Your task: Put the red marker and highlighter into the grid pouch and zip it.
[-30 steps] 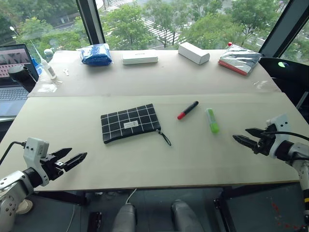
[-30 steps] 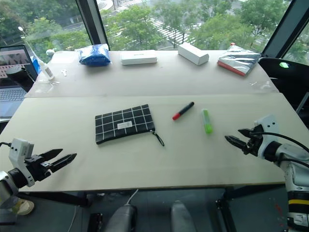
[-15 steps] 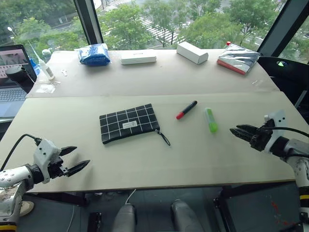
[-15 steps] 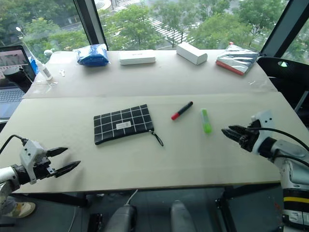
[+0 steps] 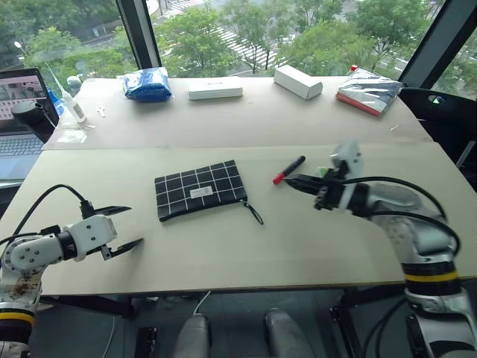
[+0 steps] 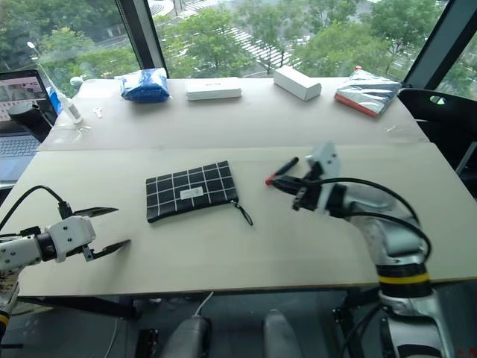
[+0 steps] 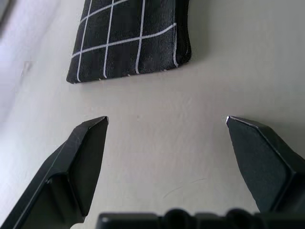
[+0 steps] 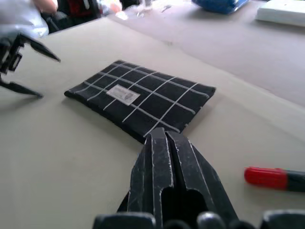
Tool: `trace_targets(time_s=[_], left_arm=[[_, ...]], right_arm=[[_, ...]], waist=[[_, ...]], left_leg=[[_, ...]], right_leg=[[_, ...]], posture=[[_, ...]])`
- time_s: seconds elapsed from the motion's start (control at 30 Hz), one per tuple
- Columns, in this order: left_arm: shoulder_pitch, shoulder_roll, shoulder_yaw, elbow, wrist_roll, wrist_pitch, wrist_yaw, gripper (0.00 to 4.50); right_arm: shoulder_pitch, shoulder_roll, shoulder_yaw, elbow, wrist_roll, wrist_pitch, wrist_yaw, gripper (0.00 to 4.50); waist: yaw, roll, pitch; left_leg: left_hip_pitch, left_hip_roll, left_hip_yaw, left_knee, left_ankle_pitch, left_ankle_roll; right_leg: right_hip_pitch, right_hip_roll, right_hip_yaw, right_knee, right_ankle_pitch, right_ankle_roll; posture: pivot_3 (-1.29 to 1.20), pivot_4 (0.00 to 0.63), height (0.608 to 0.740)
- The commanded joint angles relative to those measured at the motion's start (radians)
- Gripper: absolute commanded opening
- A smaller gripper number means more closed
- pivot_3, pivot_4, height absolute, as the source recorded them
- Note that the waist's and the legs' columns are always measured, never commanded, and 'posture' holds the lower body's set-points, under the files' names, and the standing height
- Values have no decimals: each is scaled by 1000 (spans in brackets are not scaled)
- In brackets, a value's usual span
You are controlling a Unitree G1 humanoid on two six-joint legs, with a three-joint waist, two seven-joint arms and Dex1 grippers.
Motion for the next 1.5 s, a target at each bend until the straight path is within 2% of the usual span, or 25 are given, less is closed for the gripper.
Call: trace_targets(time_s=[0.03, 0.23, 0.43, 0.53, 0.67, 0.87, 1.17, 1.5], left_arm=[[-41, 0, -59, 99, 102, -65, 80, 4262], [-116, -19, -131, 202, 137, -133, 136, 4262], [-161, -31, -159, 309, 127, -176, 165, 4262], [-176, -32, -167, 347, 124, -193, 173, 4262], [-187, -29, -175, 389, 125, -220, 181, 4262], [-187, -23, -189, 420, 123, -253, 191, 4262], [-224, -40, -250, 469, 202, -396, 266, 4262], [-282, -93, -340, 472, 260, -558, 266, 4262]], right_arm=[[-61, 52, 65, 26, -75, -16, -46, 37], [-191, 177, 174, 211, -226, -19, -148, 37], [-263, 244, 228, 370, -329, -72, -167, 37], [-270, 248, 257, 412, -369, -93, -143, 37], [-280, 218, 341, 484, -504, -185, -150, 37], [-309, 207, 364, 543, -600, -280, -153, 37], [-296, 218, 352, 523, -628, -314, -107, 37], [-291, 225, 334, 523, -633, -307, -100, 37]], waist=[[5, 0, 0], [15, 2, -1], [19, 3, -2], [18, 4, -3], [13, 10, -6], [12, 12, -8], [14, 12, -9], [17, 12, -9]], left_leg=[[0, 0, 0, 0, 0, 0], [2, 0, 0, 1, 0, 0], [3, 0, 0, 1, 0, 0], [3, 0, 0, 1, 1, 0], [4, 0, 0, 0, 1, 0], [5, 0, 0, 0, 1, 0], [5, 0, 0, -1, 1, 0], [4, 0, 0, -1, 1, 0]], right_leg=[[0, 0, 0, 0, 0, 0], [1, 0, -1, 3, 1, -2], [1, 0, -1, 3, 2, -3], [2, 0, -1, 4, 2, -4], [2, 0, -1, 4, 1, -2], [2, 1, -1, 4, -1, 1], [2, 1, -1, 4, -1, 1], [2, 0, -1, 3, -1, 1]], posture=[[0, 150, 740], [0, 150, 740], [0, 150, 740], [0, 150, 740], [0, 150, 740], [0, 150, 740], [0, 150, 740], [0, 150, 740]])
